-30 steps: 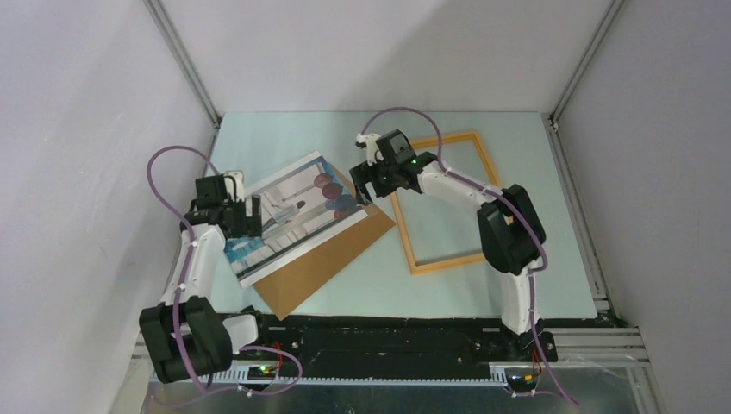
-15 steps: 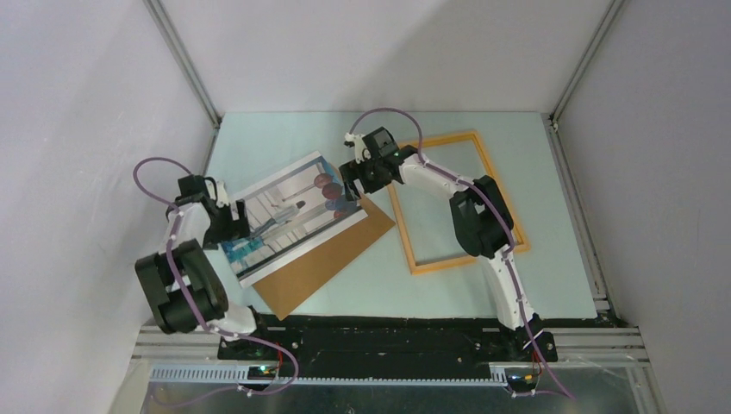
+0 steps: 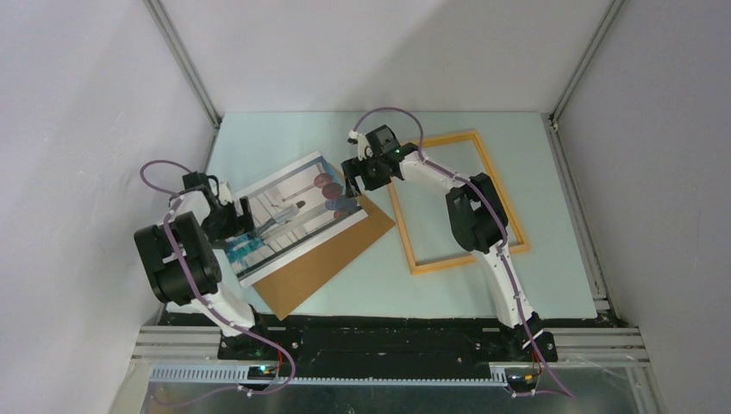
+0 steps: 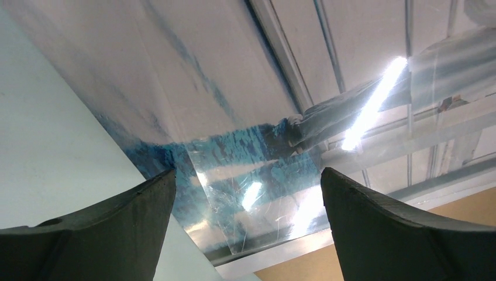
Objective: Put the photo into the frame
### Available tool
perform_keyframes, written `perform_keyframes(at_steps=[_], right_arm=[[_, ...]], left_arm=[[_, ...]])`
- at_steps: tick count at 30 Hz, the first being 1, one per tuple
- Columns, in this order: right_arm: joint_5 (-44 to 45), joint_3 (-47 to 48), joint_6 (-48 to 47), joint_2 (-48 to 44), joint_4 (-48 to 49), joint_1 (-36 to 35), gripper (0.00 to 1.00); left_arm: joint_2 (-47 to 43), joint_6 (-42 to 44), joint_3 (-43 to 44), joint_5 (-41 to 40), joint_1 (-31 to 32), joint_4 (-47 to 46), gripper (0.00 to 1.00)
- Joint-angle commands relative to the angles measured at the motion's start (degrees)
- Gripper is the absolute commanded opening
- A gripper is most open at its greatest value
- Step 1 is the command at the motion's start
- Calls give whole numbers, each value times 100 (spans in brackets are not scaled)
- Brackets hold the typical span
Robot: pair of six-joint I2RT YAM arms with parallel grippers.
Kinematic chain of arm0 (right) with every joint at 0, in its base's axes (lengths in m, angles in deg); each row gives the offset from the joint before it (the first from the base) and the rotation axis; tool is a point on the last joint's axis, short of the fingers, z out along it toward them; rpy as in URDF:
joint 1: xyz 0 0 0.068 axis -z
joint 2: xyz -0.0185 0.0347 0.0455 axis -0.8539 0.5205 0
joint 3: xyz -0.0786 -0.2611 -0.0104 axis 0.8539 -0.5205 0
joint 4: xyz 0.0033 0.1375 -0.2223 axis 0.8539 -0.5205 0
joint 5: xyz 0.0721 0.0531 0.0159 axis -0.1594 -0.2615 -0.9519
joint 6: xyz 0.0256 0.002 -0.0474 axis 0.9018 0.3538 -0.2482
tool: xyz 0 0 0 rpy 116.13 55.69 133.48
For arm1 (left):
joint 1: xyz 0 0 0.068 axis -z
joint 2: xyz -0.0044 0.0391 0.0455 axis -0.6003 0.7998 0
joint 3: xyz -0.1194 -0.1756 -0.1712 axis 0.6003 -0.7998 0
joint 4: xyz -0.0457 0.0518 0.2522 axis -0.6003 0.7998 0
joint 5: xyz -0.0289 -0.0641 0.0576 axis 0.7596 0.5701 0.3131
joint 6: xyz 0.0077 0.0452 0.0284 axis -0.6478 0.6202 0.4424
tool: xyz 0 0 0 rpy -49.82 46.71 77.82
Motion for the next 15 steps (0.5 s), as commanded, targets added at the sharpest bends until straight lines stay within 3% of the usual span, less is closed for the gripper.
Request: perform_keyframes(at_steps=[1,15], right_arm=[[-321,379,242,247,-4,147,90],[-1219,555,434,580,131,402,89]], left_arm=[[242,-85,49,615,-27,-35,98],[255,319,-160,1345,171,36,98]])
